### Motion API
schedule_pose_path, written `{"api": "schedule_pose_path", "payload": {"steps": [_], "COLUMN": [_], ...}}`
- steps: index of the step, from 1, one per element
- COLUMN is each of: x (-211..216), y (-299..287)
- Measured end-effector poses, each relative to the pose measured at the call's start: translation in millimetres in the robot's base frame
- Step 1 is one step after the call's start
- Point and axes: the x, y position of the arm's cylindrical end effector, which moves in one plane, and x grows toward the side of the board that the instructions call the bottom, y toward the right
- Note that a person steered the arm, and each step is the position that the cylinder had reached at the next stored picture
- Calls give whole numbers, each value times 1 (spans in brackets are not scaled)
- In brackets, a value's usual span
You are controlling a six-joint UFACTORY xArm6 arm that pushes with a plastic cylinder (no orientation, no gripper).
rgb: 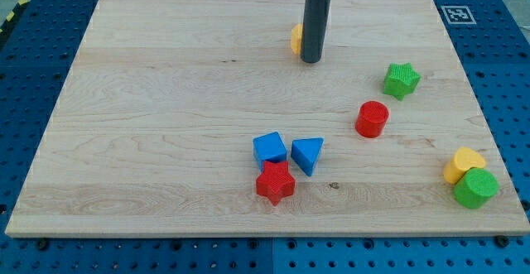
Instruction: Move the yellow hexagon to the top center of the board
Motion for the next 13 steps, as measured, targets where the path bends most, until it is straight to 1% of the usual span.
{"api": "schedule_pose_path", "payload": {"steps": [2,3,5,7,8,9,10,11,12,13], "x": [-47,-63,-67,-61,-50,-47,-75,-86,-76,-73], "y": [0,0,0,2,2,1,-7,-14,-10,-20]}}
